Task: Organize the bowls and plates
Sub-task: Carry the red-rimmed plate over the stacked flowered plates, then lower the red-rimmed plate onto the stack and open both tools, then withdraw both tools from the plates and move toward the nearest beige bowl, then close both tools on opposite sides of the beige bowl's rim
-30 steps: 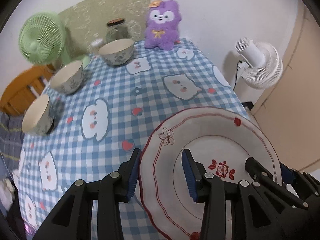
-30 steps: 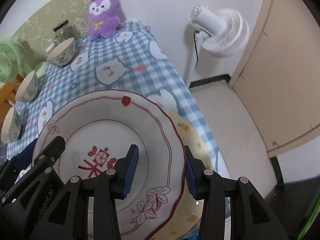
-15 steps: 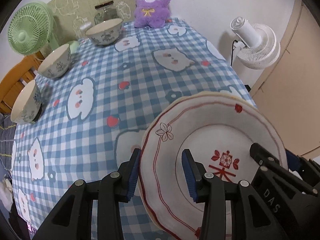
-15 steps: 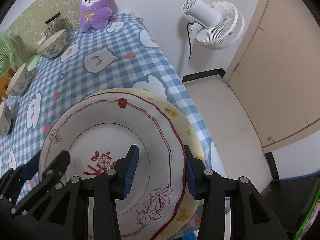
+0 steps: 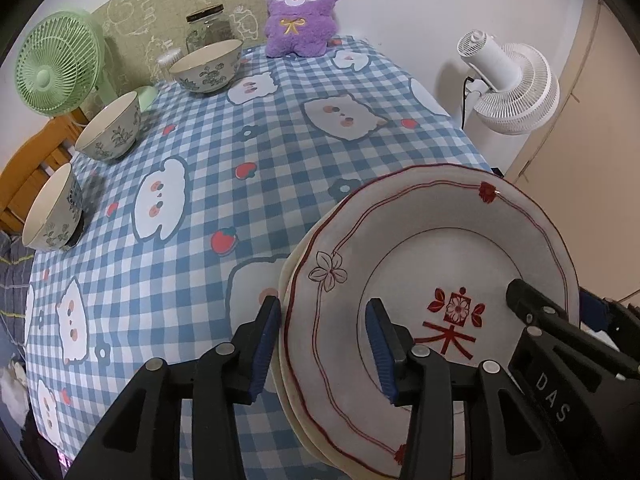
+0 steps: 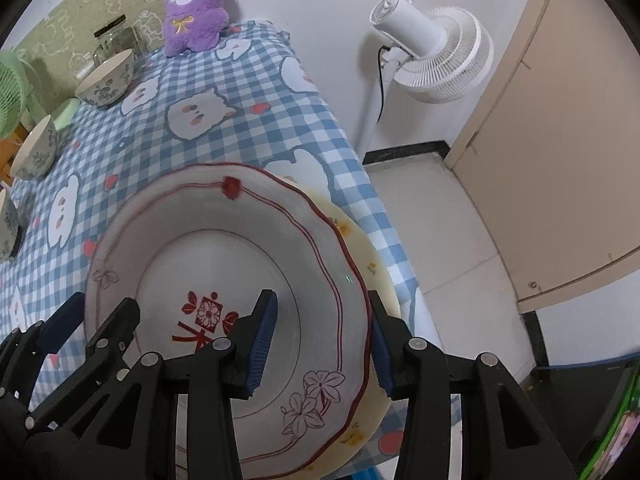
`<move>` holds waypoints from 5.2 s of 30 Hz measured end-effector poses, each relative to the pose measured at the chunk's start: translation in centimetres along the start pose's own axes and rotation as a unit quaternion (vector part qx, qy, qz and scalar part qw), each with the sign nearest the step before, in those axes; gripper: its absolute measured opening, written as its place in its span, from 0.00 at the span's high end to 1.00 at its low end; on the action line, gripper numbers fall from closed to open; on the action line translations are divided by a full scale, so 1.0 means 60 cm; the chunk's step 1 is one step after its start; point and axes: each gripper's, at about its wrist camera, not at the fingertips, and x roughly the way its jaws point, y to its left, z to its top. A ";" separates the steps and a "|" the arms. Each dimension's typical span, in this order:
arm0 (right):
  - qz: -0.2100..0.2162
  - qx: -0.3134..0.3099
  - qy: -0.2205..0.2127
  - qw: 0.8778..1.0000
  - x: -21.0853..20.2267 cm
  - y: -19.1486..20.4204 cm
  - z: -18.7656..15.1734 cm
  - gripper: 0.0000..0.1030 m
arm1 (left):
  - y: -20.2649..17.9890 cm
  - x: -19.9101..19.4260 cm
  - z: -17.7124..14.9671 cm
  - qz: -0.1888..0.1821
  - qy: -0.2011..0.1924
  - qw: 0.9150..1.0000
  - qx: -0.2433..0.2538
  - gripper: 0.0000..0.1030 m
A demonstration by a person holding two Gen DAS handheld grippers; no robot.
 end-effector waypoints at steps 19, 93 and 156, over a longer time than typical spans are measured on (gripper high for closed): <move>0.018 0.017 0.009 1.000 -0.008 -0.016 0.011 0.36 | 0.009 -0.008 -0.001 -0.026 0.008 1.000 -0.011 0.34; 0.101 -0.082 -0.168 0.977 -0.302 0.373 0.103 0.15 | 0.375 -0.233 0.097 0.025 -0.105 0.991 -0.085 0.15; 0.120 -0.113 -0.033 0.986 -0.014 0.695 0.114 0.62 | 0.652 0.068 0.094 0.068 0.007 0.989 -0.129 0.65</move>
